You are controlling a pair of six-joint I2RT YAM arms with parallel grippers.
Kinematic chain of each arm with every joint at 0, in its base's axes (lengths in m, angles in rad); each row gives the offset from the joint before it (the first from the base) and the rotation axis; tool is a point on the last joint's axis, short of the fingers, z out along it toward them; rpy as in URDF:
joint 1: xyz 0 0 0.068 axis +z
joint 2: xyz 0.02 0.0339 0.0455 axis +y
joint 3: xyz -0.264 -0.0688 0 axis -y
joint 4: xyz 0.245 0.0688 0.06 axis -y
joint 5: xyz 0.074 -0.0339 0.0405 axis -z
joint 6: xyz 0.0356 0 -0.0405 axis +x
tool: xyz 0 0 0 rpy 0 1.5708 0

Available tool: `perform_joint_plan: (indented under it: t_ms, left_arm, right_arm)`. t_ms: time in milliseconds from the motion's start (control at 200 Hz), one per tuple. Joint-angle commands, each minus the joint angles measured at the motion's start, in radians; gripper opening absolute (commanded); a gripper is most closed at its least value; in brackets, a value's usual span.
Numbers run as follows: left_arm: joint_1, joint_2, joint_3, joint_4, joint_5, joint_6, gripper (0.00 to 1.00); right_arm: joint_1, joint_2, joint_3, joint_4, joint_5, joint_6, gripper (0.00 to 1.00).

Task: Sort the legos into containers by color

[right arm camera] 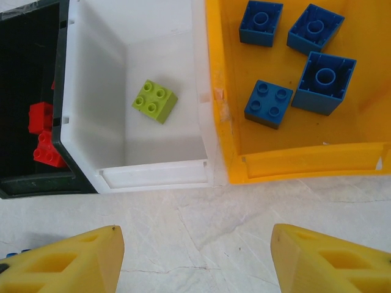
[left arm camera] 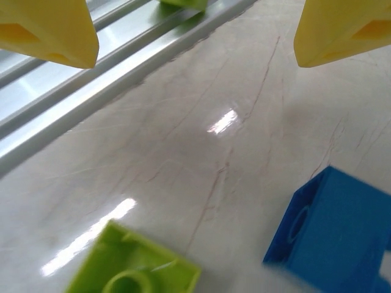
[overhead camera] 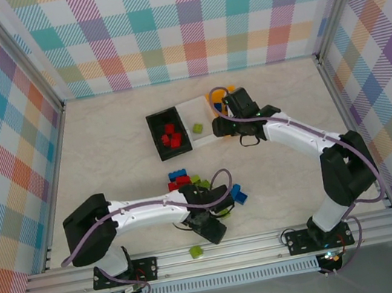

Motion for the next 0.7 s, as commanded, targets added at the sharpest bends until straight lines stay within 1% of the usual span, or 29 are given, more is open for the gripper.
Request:
perform_joint_plan:
  t_ms: [0,95,175,325,475,585,695]
  left_arm:
    - [-0.015,-0.015,0.042,-0.065,0.036,0.024,0.84]
    - [-0.024,-0.029,0.032,-0.110,0.058,0.009,0.83]
    - [-0.045,-0.066,0.011,-0.150,0.038,-0.018,0.85]
    - [-0.077,-0.126,-0.084,-0.152,0.011,-0.105,0.86]
    - [-0.140,-0.165,-0.179,-0.107,-0.058,-0.174,0.81]
    - [-0.147,-0.192,-0.237,-0.077,-0.111,-0.174,0.77]
    - [-0.169,-0.203,-0.254,-0.048,-0.150,-0.169,0.74]
  right_arm:
    - [-0.009,-0.036,0.001,-0.004,0.007,-0.008,0.65]
    - [-0.011,-0.031,0.000,-0.010,0.005,-0.011,0.65]
    - [-0.011,-0.031,-0.001,-0.010,0.003,-0.016,0.65]
    - [-0.011,-0.035,-0.010,-0.006,-0.002,-0.015,0.65]
    - [-0.011,-0.042,-0.016,-0.002,0.003,-0.018,0.65]
    - [-0.011,-0.047,-0.022,0.009,0.008,-0.017,0.65]
    - [-0.011,-0.052,-0.036,0.017,0.011,-0.012,0.65]
